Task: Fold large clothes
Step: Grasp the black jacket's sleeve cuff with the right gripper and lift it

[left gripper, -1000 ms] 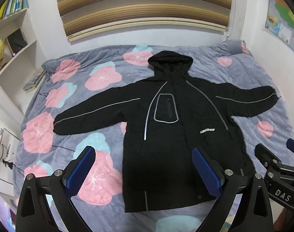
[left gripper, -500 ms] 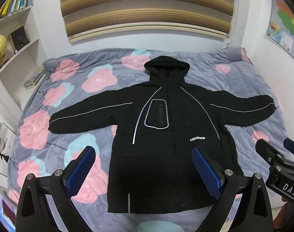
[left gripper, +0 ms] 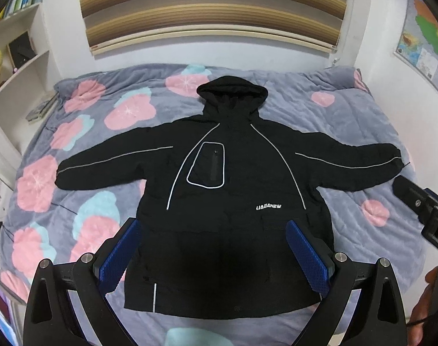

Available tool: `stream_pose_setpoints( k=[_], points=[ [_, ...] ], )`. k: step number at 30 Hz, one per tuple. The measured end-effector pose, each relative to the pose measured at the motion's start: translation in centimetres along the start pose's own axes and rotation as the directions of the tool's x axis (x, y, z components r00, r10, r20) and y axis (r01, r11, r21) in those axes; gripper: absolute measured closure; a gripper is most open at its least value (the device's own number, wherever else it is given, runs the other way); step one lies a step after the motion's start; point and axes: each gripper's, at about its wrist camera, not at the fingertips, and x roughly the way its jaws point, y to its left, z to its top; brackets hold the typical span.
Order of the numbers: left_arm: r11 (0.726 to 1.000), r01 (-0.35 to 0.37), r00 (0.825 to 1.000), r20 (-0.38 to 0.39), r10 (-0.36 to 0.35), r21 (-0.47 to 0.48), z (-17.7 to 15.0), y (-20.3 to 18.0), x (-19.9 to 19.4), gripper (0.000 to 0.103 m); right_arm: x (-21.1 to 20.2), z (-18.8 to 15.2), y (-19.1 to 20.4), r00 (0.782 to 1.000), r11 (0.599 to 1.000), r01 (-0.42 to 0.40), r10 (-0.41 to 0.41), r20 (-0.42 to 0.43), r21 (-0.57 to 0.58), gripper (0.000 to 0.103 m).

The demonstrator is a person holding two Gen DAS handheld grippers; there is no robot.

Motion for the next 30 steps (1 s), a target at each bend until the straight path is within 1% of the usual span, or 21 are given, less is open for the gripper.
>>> stream_pose_setpoints(
  k=[4,9,11,16,21,23,25,27,30],
  points=[
    [1.0,-0.009,1.0,-0.016,0.009,-0.014,1.0,-1.1,1.6,0.003,2.7,1.1,-2.6,0.999,0.999,0.04,-0.04,-0.032,0.018,0.0],
    [1.0,-0.011,0.999,-0.054,0.009,-0.021,2.3,-3.0,4.5,0.003,6.2,2.4,-5.8,0.993,0.995,0.104,-0.104,-0.051,0.007,0.0],
    [1.0,-0.017,0.997,-0.07,0.016,-0.011,3.0,-4.0,6.0,0.003,8.0,2.9,-7.7,0.992,0.994,0.106,-0.104,-0.07,0.027,0.0],
    [0.998,-0.017,0.996,-0.09,0.022,0.054,4.6,-8.0,10.6,0.003,13.2,3.8,-13.3,0.984,0.987,0.128,-0.115,-0.14,0.094,0.0],
    [0.993,0.029,0.993,-0.121,-0.015,0.118,6.1,-12.9,15.8,0.003,17.9,4.8,-19.5,0.971,0.971,0.178,-0.147,-0.189,0.162,0.0],
    [0.987,0.069,0.991,-0.127,-0.051,0.142,6.7,-15.4,18.2,0.003,19.4,5.2,-21.7,0.967,0.962,0.197,-0.159,-0.197,0.19,0.001],
    [0.98,0.106,0.986,-0.144,-0.082,0.169,7.4,-17.9,20.5,0.003,21.0,5.7,-24.2,0.963,0.95,0.221,-0.177,-0.203,0.222,0.008],
    [0.97,0.142,0.98,-0.164,-0.109,0.199,8.0,-20.6,23.1,0.003,22.2,6.3,-26.5,0.959,0.937,0.247,-0.199,-0.203,0.247,0.009],
    [0.954,0.187,0.972,-0.185,-0.145,0.236,8.7,-24.4,26.4,0.003,23.5,7.5,-30.2,0.949,0.912,0.302,-0.259,-0.181,0.278,0.009]
  ],
)
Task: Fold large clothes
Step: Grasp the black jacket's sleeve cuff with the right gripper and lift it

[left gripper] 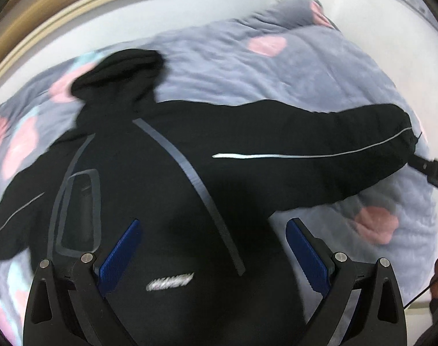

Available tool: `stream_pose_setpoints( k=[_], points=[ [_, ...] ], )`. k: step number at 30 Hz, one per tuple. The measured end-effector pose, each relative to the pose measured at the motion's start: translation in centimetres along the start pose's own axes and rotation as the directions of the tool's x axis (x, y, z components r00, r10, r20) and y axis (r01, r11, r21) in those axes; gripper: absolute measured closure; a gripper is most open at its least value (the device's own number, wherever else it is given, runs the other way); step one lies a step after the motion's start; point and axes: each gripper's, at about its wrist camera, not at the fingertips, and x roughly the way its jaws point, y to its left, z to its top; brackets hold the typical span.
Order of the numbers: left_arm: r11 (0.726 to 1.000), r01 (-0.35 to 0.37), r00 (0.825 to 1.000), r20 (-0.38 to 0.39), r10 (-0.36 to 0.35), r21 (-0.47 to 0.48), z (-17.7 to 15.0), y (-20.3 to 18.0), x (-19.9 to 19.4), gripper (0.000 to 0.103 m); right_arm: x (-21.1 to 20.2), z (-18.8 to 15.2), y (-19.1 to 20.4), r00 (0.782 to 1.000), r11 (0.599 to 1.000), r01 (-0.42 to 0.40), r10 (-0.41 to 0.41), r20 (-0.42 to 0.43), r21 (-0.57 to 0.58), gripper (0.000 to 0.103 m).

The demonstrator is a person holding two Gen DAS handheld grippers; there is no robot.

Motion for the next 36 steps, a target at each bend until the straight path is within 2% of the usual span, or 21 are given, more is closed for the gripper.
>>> stream_pose_setpoints(
  k=[4,8,11,14,17,18,19,20,22,24,26,28,30,32,33,36],
  points=[
    [0.997,0.045,0.999,-0.011,-0.045,0.054,2.6,-3.4,4.2,0.003,2.0,3.7,-4.2,0.994,0.996,0.067,-0.071,0.077,0.058,0.009],
    [0.991,0.069,0.998,-0.008,-0.069,0.111,4.6,-6.0,7.8,0.003,4.7,6.2,-7.1,0.991,0.993,0.072,-0.082,0.107,0.093,0.009],
    [0.986,0.092,0.996,-0.032,-0.088,0.14,6.0,-7.5,10.8,0.003,7.9,7.1,-8.4,0.992,0.991,0.091,-0.099,0.082,0.096,0.009],
    [0.983,0.102,0.994,-0.065,-0.093,0.151,6.4,-8.3,12.7,0.003,10.9,7.0,-8.8,0.985,0.981,0.167,-0.17,0.026,0.102,0.009],
    [0.98,0.113,0.992,-0.078,-0.102,0.162,6.4,-8.9,13.8,0.003,12.7,6.7,-8.7,0.99,0.985,0.141,-0.142,-0.002,0.102,0.011],
    [0.978,0.112,0.992,-0.082,-0.099,0.174,6.3,-9.1,14.2,0.003,12.8,6.7,-8.5,0.992,0.987,0.128,-0.129,-0.002,0.102,0.022],
    [0.977,0.11,0.992,-0.082,-0.096,0.182,6.3,-9.3,14.6,0.003,12.6,6.7,-8.1,0.996,0.992,0.086,-0.086,0.001,0.094,0.055],
    [0.976,0.105,0.993,-0.08,-0.091,0.192,6.3,-9.5,15.1,0.003,12.3,6.8,-7.6,0.999,0.995,0.045,-0.045,-0.002,0.09,0.066],
    [0.974,0.102,0.993,-0.086,-0.087,0.203,6.5,-9.8,15.9,0.003,10.7,6.9,-6.7,1.0,0.997,0.012,-0.014,0.026,0.08,0.079],
    [0.974,0.125,0.99,-0.086,-0.11,0.192,7.1,-9.8,16.5,0.004,8.3,7.4,-6.3,0.996,0.995,-0.062,0.057,0.075,0.072,0.083],
    [0.971,0.16,0.986,-0.079,-0.148,0.178,7.7,-9.9,16.6,0.004,6.6,8.0,-6.3,0.991,0.998,-0.021,0.014,0.131,0.054,0.084],
    [0.965,0.2,0.978,-0.095,-0.186,0.169,8.2,-10.3,17.4,0.004,6.5,8.3,-6.9,0.988,0.998,0.024,-0.032,0.149,0.059,0.084],
    [0.964,0.212,0.972,-0.133,-0.192,0.16,8.4,-10.8,19.2,0.004,8.9,8.4,-8.7,0.996,0.993,0.01,-0.02,0.082,0.118,0.085],
    [0.969,0.171,0.968,-0.212,-0.132,0.178,8.0,-11.5,22.4,0.004,12.6,7.8,-9.9,0.999,0.987,0.048,-0.048,-0.004,0.154,0.085],
    [0.969,0.154,0.968,-0.228,-0.108,0.194,7.8,-11.7,23.4,0.003,13.9,7.3,-10.2,0.997,0.986,0.07,-0.066,-0.031,0.153,0.085],
    [0.963,0.135,0.974,-0.21,-0.086,0.233,7.6,-12.0,24.0,0.001,14.6,7.0,-9.9,0.995,0.986,0.097,-0.093,-0.034,0.139,0.085]
  ],
)
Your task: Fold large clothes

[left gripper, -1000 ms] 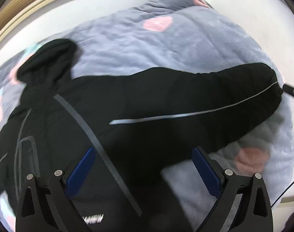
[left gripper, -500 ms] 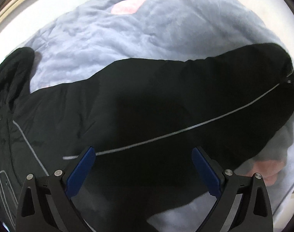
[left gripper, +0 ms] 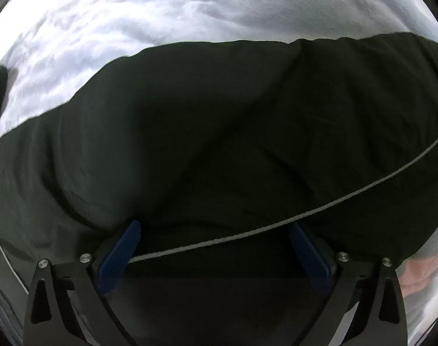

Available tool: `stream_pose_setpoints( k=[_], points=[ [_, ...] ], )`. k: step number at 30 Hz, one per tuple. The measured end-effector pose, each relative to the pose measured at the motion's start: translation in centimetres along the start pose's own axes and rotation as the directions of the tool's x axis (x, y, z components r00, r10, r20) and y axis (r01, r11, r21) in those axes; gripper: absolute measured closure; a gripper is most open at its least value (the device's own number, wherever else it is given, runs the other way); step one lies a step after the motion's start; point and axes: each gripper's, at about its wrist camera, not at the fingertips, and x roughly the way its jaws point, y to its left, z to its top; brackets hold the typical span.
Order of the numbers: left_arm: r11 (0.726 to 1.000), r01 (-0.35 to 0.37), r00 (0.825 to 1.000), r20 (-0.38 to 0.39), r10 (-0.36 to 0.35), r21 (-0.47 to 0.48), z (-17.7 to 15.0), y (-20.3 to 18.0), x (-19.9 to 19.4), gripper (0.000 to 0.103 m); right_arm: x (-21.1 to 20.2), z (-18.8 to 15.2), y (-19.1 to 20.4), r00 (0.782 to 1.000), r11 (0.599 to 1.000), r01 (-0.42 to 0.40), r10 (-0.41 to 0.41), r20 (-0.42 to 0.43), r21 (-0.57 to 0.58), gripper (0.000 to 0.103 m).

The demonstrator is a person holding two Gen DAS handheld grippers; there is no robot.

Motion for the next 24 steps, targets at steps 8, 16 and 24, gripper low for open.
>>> stream_pose_setpoints(
  k=[8,16,24],
  points=[
    [0.998,0.045,0.995,0.091,-0.042,-0.035,-2.9,3.7,-6.5,0.003,-4.7,0.3,3.1,0.998,0.999,-0.032,0.035,0.053,-0.044,0.087],
    [0.986,0.031,0.983,0.185,0.0,-0.165,-9.2,11.5,-15.7,0.003,-11.3,-2.0,12.9,0.978,0.965,-0.149,0.176,0.11,-0.218,0.088],
    [0.949,-0.027,0.967,0.234,0.104,-0.313,-16.4,19.0,-20.7,0.003,-14.8,-8.2,28.7,0.934,0.831,-0.304,0.356,0.025,-0.467,0.089]
  ],
)
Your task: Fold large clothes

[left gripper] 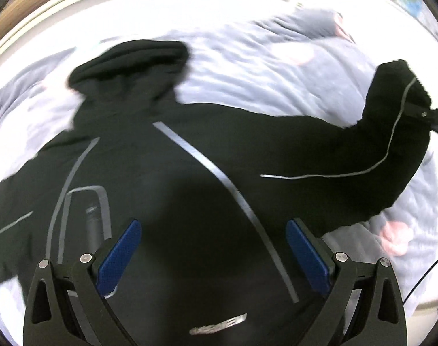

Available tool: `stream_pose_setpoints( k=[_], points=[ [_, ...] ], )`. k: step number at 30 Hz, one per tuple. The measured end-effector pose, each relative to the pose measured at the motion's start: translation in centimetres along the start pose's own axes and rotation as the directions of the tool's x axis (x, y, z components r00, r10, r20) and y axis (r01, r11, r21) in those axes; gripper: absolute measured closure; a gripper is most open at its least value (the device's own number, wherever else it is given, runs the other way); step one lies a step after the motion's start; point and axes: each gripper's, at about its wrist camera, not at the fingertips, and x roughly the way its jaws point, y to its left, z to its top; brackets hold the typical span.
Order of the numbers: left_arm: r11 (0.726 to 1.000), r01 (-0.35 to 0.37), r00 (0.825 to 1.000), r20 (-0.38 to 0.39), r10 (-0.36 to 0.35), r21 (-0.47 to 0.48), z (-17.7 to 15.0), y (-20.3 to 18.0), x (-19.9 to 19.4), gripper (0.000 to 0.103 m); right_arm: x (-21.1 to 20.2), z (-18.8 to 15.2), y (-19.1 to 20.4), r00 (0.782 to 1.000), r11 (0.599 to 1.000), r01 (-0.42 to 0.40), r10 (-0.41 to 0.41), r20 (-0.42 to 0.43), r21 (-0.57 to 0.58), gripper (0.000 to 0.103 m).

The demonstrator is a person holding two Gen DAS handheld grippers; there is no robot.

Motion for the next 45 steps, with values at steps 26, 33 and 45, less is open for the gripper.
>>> stream_pose_setpoints(
  k=[26,33,45],
  points=[
    [0.963,-0.144,0.989,-0.077,0.13,-0.23,-4.2,14.3,2.1,0.003,18.0,-10.3,20.6,0.879,0.91,-0.349,0.235,-0.416,-0.223,0.05],
    [0.979,-0.037,0.999,-0.019,0.034,-0.199,-1.7,12.4,2.6,0.003,10.3,-10.2,14.9,0.869,0.892,-0.413,0.326,-0.372,-0.183,0.045],
    [0.946,0.284,0.952,-0.074,-0.298,-0.157,2.4,9.7,11.0,0.01,9.5,-8.7,2.6,0.962,0.991,-0.108,0.084,-0.258,-0.077,0.043]
  ],
)
